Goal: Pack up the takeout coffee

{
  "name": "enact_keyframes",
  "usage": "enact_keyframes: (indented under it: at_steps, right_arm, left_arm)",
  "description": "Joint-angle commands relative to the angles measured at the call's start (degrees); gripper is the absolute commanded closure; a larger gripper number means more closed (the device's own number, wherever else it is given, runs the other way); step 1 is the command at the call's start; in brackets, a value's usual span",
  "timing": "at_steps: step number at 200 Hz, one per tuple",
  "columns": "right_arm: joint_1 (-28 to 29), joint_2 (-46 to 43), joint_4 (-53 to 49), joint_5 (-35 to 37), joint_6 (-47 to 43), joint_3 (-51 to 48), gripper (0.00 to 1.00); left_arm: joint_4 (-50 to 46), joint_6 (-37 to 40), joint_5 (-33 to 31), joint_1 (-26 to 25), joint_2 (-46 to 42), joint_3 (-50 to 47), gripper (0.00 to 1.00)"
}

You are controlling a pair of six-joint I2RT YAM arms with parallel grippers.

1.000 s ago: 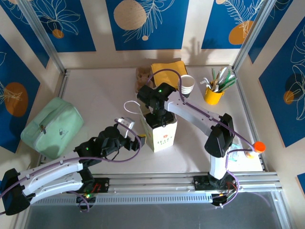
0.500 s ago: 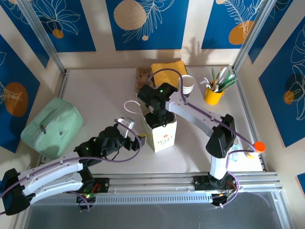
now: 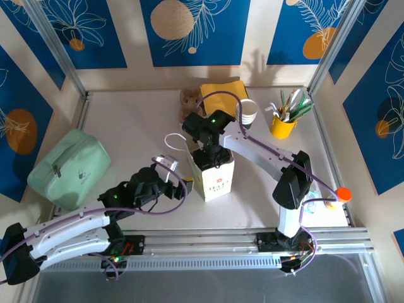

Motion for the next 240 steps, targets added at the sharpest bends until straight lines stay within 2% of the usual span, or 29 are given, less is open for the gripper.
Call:
enact_keyframes:
  at_steps: [1, 240]
  right_arm:
    - [0.23, -1.63, -0.06, -1.16, 0.55, -0.91, 0.37]
    - [-0.54, -0.91, 1.65, -1.32, 0.68, -2.11, 0.37]
  left_arm:
    - [0.06, 0.33, -1.0, -0.46, 0.08, 0.87, 0.03]
    - [0.45, -0.07, -1.7, -0.46, 0.59, 0.58, 0.03]
